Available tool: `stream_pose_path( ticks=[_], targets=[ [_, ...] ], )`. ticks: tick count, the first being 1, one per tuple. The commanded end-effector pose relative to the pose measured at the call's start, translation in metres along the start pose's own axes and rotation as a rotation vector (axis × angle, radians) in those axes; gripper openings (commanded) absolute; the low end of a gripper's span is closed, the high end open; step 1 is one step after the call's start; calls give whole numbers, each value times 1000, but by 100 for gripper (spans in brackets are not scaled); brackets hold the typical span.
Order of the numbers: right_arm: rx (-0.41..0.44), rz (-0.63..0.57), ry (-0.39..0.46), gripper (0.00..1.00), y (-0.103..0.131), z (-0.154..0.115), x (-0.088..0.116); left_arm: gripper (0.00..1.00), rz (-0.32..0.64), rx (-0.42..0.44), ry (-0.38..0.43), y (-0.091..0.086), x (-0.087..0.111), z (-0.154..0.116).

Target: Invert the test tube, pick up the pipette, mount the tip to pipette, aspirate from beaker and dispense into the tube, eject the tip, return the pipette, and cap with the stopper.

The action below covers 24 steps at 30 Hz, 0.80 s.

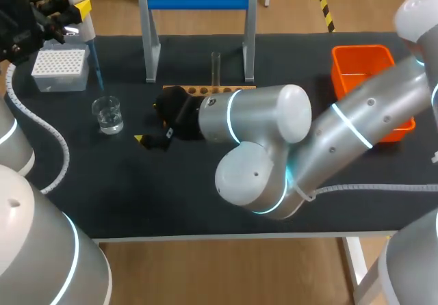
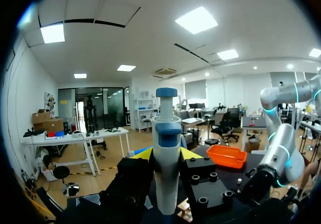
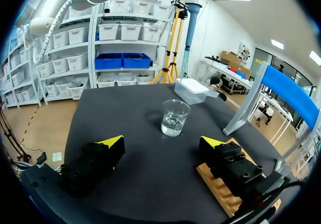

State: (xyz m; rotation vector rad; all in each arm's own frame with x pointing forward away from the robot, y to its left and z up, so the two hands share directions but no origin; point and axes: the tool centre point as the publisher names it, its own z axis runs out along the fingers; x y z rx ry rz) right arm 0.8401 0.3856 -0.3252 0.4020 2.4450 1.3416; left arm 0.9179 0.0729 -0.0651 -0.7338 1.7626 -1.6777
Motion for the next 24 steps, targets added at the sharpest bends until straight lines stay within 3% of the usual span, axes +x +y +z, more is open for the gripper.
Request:
stream_pose_path(
  ticks=[1, 24],
  targets=[
    [-6, -3, -13, 100, -2, 8, 4, 0, 1, 5, -2, 1, 0, 1],
    [-3, -2, -22, 100, -2, 6, 1, 0, 1, 5, -2, 1, 0, 1]
  ],
)
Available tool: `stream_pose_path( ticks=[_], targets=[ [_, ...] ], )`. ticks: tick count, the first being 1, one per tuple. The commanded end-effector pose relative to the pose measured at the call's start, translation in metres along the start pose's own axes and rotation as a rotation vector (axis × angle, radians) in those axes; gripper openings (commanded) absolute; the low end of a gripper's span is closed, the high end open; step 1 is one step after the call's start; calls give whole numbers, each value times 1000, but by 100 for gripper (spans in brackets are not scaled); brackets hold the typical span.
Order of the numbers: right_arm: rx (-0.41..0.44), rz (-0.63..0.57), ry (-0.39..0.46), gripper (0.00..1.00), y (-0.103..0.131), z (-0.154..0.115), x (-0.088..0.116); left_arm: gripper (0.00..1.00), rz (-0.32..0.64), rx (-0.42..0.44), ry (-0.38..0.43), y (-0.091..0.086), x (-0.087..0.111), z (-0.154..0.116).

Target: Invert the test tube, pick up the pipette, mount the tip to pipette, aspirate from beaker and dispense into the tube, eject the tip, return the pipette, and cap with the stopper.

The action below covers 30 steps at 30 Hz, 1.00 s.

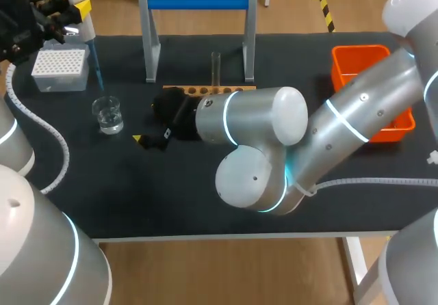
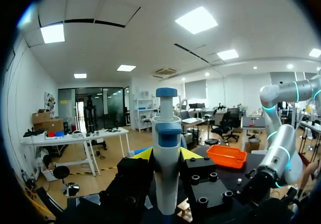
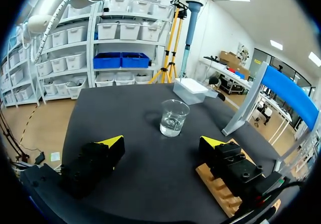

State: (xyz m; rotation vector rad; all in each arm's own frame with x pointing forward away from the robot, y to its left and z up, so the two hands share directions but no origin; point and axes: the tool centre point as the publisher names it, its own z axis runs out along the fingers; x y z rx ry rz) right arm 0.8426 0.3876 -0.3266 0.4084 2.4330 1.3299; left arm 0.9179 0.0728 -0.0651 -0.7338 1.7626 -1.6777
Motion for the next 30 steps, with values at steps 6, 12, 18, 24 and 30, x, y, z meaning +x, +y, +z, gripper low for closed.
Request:
stream_pose_path(
  ticks=[6, 12, 18, 24, 30],
  targets=[
    [-5, 1, -6, 100, -2, 3, 2, 0, 1, 5, -2, 1, 0, 1],
    [-5, 1, -6, 100, -2, 3, 2, 0, 1, 5, -2, 1, 0, 1],
    [-5, 1, -6, 100, -2, 3, 2, 0, 8, 5, -5, 4, -1, 3],
    [-5, 1, -6, 100, -2, 3, 2, 0, 13, 0, -16, 13, -4, 4],
    [-5, 1, -6, 100, -2, 3, 2, 0, 6, 3, -28, 25, -7, 7]
  ],
)
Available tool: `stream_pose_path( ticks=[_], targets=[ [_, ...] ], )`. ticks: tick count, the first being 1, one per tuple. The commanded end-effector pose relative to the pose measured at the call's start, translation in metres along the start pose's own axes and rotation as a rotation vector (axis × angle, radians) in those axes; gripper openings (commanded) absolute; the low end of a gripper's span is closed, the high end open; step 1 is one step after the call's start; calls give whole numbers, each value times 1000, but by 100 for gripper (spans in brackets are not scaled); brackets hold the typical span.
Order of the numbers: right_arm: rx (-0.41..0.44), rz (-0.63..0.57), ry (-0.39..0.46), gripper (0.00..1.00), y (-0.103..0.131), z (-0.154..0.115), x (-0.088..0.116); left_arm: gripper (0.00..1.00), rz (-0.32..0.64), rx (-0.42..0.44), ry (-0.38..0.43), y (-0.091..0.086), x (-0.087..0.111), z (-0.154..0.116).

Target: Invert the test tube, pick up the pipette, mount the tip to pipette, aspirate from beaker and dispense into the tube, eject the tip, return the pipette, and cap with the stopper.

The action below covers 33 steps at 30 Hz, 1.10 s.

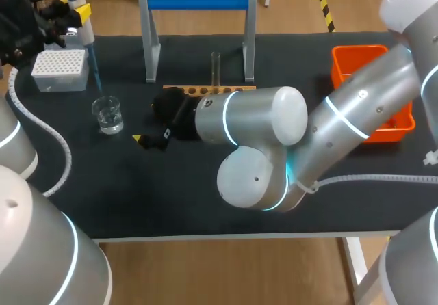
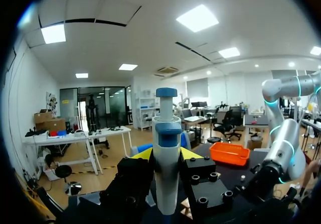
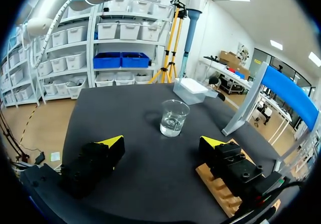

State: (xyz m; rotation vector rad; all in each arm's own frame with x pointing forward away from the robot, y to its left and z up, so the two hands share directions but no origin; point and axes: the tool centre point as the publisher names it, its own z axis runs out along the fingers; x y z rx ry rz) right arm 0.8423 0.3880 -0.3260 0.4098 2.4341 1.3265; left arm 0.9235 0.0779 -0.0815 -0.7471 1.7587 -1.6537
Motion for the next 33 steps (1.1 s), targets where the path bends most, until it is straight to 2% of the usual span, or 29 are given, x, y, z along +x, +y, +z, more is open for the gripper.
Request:
stream_pose_path(
  ticks=[1, 19, 33],
  targets=[
    [-8, 1, -5, 100, -3, 3, 2, 0, 0, 12, -8, 11, 0, 6],
    [-8, 1, -5, 100, -3, 3, 2, 0, -17, -35, -22, 50, -5, 13],
    [-8, 1, -5, 100, -3, 3, 2, 0, -37, -4, -59, 65, -8, 12]
  ],
)
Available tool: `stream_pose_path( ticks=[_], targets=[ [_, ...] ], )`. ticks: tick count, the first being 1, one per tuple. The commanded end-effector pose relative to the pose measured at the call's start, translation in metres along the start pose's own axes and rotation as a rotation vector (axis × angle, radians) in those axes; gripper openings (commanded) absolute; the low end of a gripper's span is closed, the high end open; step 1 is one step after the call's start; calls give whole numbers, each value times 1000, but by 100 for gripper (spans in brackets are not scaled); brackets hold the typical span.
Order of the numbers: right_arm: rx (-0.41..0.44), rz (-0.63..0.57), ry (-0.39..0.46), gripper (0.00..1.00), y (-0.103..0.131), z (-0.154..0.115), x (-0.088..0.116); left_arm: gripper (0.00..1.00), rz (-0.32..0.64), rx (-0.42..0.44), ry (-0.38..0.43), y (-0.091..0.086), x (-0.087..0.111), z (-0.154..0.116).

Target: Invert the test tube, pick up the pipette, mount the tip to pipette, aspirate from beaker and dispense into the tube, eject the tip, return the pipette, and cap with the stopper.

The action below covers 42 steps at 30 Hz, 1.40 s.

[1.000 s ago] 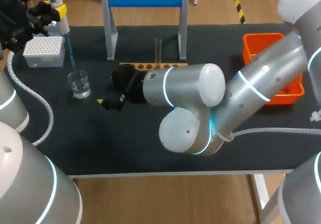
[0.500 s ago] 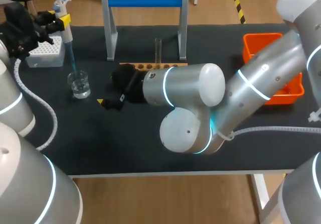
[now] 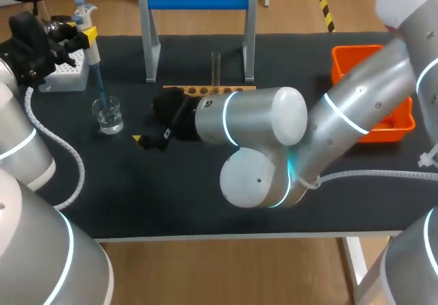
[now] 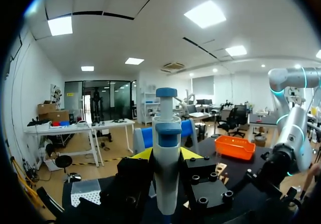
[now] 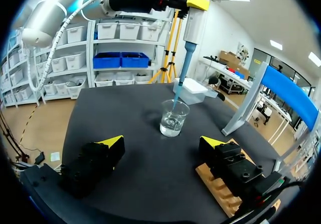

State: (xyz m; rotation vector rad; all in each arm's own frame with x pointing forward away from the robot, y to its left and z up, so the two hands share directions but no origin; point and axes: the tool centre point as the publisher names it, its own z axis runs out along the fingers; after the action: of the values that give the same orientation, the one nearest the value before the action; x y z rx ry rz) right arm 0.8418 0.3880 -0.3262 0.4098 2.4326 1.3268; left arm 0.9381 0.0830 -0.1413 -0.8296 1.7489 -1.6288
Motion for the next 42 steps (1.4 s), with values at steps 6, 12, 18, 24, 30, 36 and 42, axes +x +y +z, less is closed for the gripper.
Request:
stream_pose_path(
  ticks=[6, 12, 18, 24, 30, 36, 42],
  targets=[
    [-7, 1, -3, 100, -2, 3, 1, 0, 12, 21, -27, 12, 2, 2],
    [-7, 1, -3, 100, -2, 3, 1, 0, 9, 25, -38, 17, 1, 2],
    [-7, 1, -3, 100, -2, 3, 1, 0, 2, 30, -47, 23, 1, 3],
    [-7, 1, -3, 100, -2, 3, 1, 0, -1, 34, -56, 27, -1, 4],
    [-7, 1, -3, 100, -2, 3, 1, 0, 5, 32, -52, 30, -1, 7],
    [-7, 1, -3, 100, -2, 3, 1, 0, 14, 27, -52, 33, -2, 8],
    [-7, 1, -3, 100, -2, 3, 1, 0, 19, 24, -57, 37, -4, 8]
  ],
)
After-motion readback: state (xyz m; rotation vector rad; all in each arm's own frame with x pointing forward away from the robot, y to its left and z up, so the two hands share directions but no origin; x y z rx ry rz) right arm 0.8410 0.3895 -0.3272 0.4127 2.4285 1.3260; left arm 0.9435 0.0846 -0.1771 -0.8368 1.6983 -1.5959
